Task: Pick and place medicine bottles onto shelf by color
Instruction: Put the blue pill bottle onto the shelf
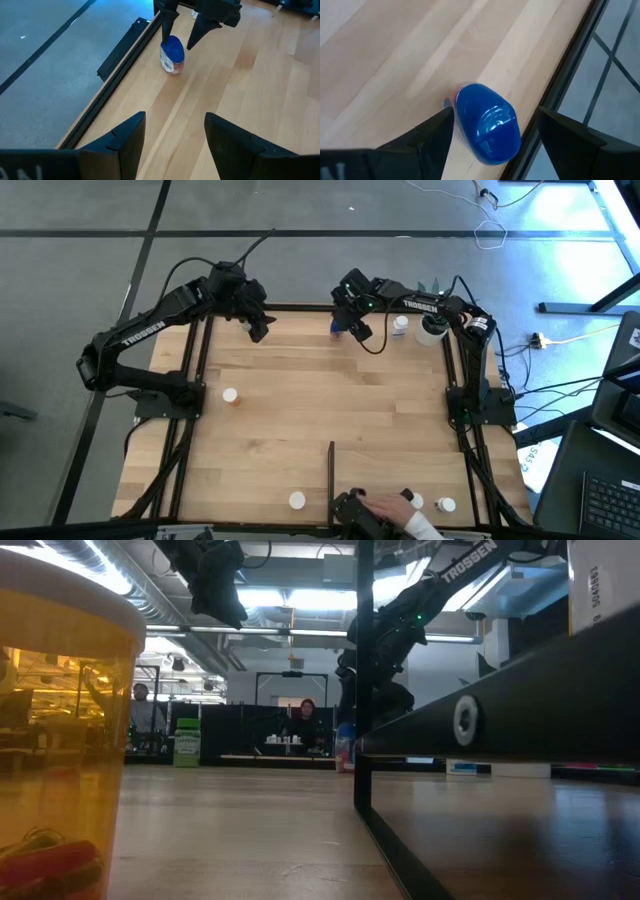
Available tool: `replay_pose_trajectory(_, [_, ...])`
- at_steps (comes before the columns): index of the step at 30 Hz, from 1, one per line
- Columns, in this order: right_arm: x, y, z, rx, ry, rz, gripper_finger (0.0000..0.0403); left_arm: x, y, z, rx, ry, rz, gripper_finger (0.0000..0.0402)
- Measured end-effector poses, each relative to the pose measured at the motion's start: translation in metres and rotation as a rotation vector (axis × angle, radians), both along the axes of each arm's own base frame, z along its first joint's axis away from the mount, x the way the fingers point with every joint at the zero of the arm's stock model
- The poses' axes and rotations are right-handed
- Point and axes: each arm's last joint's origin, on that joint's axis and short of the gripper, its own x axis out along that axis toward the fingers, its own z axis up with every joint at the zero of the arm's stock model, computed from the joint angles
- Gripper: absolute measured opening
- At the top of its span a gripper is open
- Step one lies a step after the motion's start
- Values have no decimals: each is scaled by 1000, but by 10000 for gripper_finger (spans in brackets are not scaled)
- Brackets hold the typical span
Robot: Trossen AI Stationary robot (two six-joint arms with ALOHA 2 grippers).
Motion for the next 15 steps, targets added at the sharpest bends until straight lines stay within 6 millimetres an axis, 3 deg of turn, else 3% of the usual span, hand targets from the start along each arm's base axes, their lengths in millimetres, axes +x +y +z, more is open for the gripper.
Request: replay_pose_trajectory(15, [-2,0,-1,-6,39,-51,282,0,0,0,0,0,0,198])
